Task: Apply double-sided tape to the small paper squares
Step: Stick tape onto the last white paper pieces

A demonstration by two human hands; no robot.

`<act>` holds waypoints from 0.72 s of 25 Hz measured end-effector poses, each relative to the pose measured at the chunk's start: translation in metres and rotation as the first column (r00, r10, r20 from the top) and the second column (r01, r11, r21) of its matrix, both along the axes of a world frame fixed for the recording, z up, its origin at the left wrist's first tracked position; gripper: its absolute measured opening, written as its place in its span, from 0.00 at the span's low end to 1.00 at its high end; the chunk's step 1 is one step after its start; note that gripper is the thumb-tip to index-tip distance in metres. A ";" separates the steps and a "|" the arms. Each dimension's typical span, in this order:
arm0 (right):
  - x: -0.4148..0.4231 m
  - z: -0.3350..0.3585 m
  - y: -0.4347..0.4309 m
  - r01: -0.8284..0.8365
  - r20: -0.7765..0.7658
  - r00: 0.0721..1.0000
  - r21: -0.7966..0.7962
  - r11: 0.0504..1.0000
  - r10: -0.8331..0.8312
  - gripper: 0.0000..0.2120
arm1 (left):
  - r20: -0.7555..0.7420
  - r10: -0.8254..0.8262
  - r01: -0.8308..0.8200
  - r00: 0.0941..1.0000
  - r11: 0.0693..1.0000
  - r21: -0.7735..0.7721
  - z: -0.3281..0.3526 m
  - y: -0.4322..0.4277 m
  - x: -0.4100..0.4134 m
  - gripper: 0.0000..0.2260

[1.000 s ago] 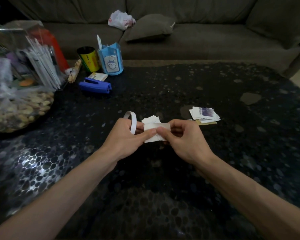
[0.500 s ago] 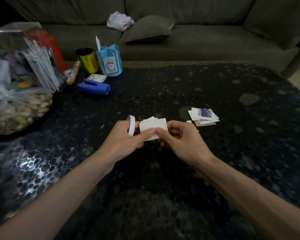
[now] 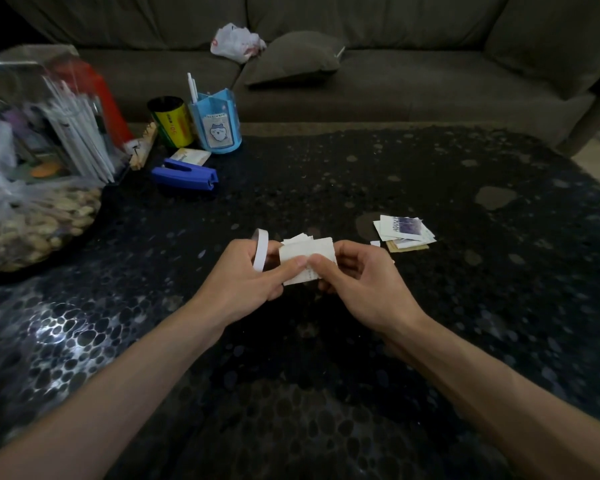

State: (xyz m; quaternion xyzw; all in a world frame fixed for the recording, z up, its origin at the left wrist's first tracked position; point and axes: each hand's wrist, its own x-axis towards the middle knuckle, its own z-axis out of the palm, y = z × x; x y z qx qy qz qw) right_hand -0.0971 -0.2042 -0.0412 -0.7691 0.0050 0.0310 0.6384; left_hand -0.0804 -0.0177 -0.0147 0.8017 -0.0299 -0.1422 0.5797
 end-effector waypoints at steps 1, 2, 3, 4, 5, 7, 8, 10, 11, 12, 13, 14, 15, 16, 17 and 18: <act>-0.001 0.000 0.000 0.000 -0.001 1.000 0.002 1.000 0.000 0.08 | 0.002 -0.004 0.004 1.000 1.000 0.015 0.000 0.001 0.002 0.05; -0.001 0.001 0.000 -0.001 -0.006 1.000 0.007 1.000 0.001 0.08 | -0.001 -0.010 0.010 1.000 1.000 0.023 0.000 0.002 0.003 0.05; -0.001 0.001 0.000 -0.002 -0.014 1.000 0.010 1.000 0.002 0.08 | -0.004 -0.016 0.016 1.000 1.000 0.022 0.000 0.002 0.004 0.05; -0.001 0.001 0.000 -0.004 -0.021 1.000 0.011 1.000 0.005 0.08 | -0.008 -0.023 0.024 1.000 1.000 0.015 0.000 0.002 0.003 0.06; 0.000 0.001 -0.001 -0.009 -0.023 1.000 0.006 1.000 0.009 0.07 | -0.014 -0.028 0.029 1.000 1.000 0.004 -0.001 0.001 0.001 0.06; 0.000 0.001 -0.001 -0.020 -0.023 1.000 -0.003 1.000 0.020 0.07 | -0.018 -0.009 0.009 1.000 1.000 -0.019 -0.002 0.000 0.000 0.06; -0.001 0.001 -0.001 -0.022 -0.028 0.999 0.006 1.000 0.023 0.07 | -0.006 0.006 -0.006 1.000 1.000 -0.014 -0.002 0.001 0.001 0.05; -0.002 0.001 0.000 -0.016 -0.042 0.999 0.050 0.999 0.018 0.08 | 0.034 0.010 -0.011 0.999 1.000 0.028 -0.002 0.002 0.004 0.04; -0.002 0.001 0.000 -0.003 -0.047 0.999 0.070 0.998 0.007 0.07 | 0.045 -0.001 -0.001 0.999 0.999 0.043 -0.001 0.002 0.004 0.04; -0.001 0.002 -0.001 0.008 -0.043 0.999 0.074 0.997 -0.005 0.07 | 0.046 -0.012 0.009 0.999 0.999 0.050 -0.002 0.002 0.004 0.04; 0.001 0.002 -0.001 0.012 -0.032 0.999 0.064 0.998 -0.010 0.06 | 0.040 -0.019 0.018 0.999 0.999 0.045 -0.002 0.001 0.002 0.05; 0.002 0.003 -0.002 0.011 -0.019 1.000 0.052 0.999 -0.010 0.06 | 0.028 -0.023 0.023 0.999 0.999 0.031 -0.002 0.001 0.001 0.05; 0.002 0.003 -0.001 0.010 -0.007 1.000 0.049 0.999 -0.010 0.06 | 0.014 -0.025 0.025 1.000 1.000 0.008 -0.001 0.000 -0.001 0.06; 0.001 0.003 -0.001 0.012 0.003 1.000 0.060 0.998 -0.012 0.06 | 0.006 -0.025 0.025 1.000 1.000 -0.012 -0.001 0.000 -0.001 0.06; 0.000 0.003 -0.001 0.013 0.008 1.000 0.080 0.997 -0.013 0.07 | 0.004 -0.020 0.020 1.000 1.000 -0.023 -0.001 0.000 0.000 0.05; -0.001 0.003 0.000 0.013 0.002 1.000 0.099 0.995 -0.013 0.07 | 0.007 -0.010 0.010 1.000 1.000 -0.024 0.000 0.000 0.001 0.05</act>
